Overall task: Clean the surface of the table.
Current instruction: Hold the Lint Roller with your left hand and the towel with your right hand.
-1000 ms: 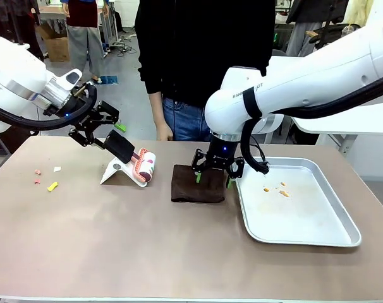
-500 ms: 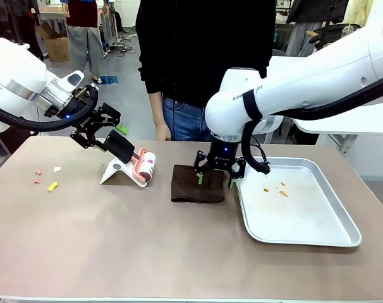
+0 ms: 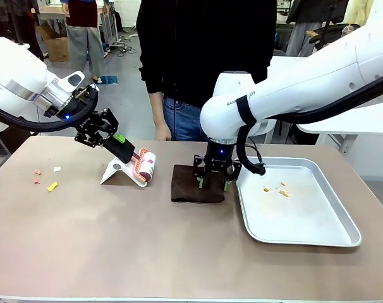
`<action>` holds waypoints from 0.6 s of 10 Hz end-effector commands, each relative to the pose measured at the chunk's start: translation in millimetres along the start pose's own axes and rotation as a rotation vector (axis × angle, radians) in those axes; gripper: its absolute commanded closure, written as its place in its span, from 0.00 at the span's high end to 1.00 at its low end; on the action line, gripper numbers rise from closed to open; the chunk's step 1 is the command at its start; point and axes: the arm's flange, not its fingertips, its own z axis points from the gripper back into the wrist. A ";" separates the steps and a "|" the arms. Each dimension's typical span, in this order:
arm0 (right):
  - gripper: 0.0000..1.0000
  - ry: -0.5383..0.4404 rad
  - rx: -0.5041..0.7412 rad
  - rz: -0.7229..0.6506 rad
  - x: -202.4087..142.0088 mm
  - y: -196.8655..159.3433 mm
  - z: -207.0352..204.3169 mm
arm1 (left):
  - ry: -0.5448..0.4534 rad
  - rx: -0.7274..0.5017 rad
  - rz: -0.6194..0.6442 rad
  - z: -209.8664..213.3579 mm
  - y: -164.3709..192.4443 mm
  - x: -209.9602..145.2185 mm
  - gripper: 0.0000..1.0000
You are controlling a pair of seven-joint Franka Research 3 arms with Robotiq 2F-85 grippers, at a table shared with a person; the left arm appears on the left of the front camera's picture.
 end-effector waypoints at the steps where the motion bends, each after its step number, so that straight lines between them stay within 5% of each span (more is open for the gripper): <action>1: 0.00 -0.012 -0.001 0.001 3.9 4.8 -0.2 | 0.001 0.007 -0.019 1.6 -0.9 -0.2 0.04; 2: 0.00 -0.005 -0.002 0.008 4.0 5.4 -1.6 | -0.003 0.008 -0.023 2.5 -1.6 -0.7 0.00; 3: 0.15 -0.003 0.001 0.011 4.0 5.7 -2.8 | -0.005 0.010 -0.022 2.7 -2.0 -0.8 0.00; 5: 0.00 -0.002 0.013 0.016 3.8 5.8 -4.5 | -0.010 0.014 -0.024 3.3 -2.9 -1.6 0.00; 6: 0.00 -0.001 0.017 0.015 3.7 6.2 -4.4 | -0.012 0.013 -0.024 3.9 -3.2 -1.9 0.00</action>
